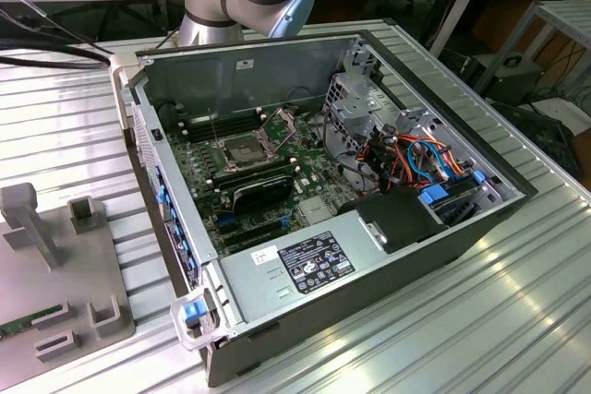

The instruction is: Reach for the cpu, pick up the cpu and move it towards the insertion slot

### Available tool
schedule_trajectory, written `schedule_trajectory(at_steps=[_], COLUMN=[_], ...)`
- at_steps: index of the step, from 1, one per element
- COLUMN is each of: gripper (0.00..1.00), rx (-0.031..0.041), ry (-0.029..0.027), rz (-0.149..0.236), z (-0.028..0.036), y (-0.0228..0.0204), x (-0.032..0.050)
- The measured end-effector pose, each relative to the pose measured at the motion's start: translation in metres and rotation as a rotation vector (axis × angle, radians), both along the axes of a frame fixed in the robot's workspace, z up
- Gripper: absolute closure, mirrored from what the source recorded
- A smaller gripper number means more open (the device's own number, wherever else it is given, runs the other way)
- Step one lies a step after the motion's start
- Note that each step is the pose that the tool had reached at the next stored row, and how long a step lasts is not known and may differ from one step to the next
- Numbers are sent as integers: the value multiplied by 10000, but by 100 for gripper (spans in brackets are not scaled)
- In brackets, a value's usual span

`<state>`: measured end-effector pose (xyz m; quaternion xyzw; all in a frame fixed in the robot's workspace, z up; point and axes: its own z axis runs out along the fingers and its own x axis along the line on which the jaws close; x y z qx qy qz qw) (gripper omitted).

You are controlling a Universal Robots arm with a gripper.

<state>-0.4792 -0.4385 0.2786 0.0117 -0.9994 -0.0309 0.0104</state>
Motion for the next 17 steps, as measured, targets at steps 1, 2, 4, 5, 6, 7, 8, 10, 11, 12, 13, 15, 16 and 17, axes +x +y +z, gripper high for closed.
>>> schedule_trajectory(at_steps=[1,2,4,5,6,7,8,10,11,12,13,15,16,17], gripper=[28,28,28,28,28,28,28,28,28,28,28,28,28,28], rx=[-1,-2,1,1,0,0,-1,0,0,1,0,0,-1,0], ry=[2,3,0,-1,1,1,2,0,-1,-2,0,1,0,1], rz=[-1,-1,0,0,0,0,0,0,0,-2,-2,0,0,0], z=[-13,-24,-52,-70,-88,-105,-129,-182,-188,-192,-192,-192,-193,-193], y=[-7,-13,-24,-29,-36,-44,-55,-78,-83,-86,-87,-88,-89,-89], x=[-1,-1,0,0,0,0,0,0,0,0,0,0,0,0])
